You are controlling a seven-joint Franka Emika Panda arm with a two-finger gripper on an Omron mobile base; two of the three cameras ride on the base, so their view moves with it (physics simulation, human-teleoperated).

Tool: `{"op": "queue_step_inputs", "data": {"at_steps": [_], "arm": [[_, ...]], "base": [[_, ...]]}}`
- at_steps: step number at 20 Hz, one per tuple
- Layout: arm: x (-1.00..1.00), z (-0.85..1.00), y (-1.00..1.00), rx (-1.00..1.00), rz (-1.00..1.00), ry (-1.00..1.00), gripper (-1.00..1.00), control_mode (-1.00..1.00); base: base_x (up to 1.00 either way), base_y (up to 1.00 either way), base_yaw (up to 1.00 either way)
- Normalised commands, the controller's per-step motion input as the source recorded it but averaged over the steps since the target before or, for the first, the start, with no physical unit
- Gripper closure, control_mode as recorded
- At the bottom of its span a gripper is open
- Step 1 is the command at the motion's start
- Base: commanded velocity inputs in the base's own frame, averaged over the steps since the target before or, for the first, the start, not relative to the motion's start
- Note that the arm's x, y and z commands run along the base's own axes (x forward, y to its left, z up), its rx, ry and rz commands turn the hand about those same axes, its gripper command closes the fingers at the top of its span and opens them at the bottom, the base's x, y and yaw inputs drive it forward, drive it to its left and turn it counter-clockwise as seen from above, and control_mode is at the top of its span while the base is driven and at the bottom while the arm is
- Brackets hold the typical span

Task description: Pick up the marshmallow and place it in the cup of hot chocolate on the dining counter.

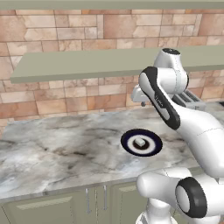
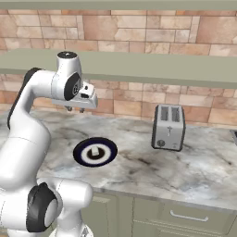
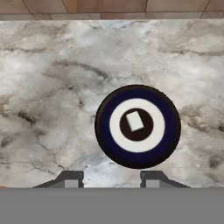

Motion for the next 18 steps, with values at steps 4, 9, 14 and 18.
{"op": "queue_step_inputs", "data": {"at_steps": [4, 9, 14, 18], "arm": [[-0.30, -0.13, 0.00, 0.00, 0.00, 0.00, -1.00, -1.00], [-0.52, -0.25, 0.00, 0.00, 0.00, 0.04, -1.00, -1.00], [-0.43, -0.18, 0.00, 0.00, 0.00, 0.02, -1.00, -1.00], [-0.28, -0.32, 0.00, -0.03, 0.03, -0.02, -1.00, -1.00]], "base": [[0.00, 0.00, 0.00], [0.00, 0.00, 0.00], [0.00, 0.00, 0.00], [0.00, 0.00, 0.00]]}}
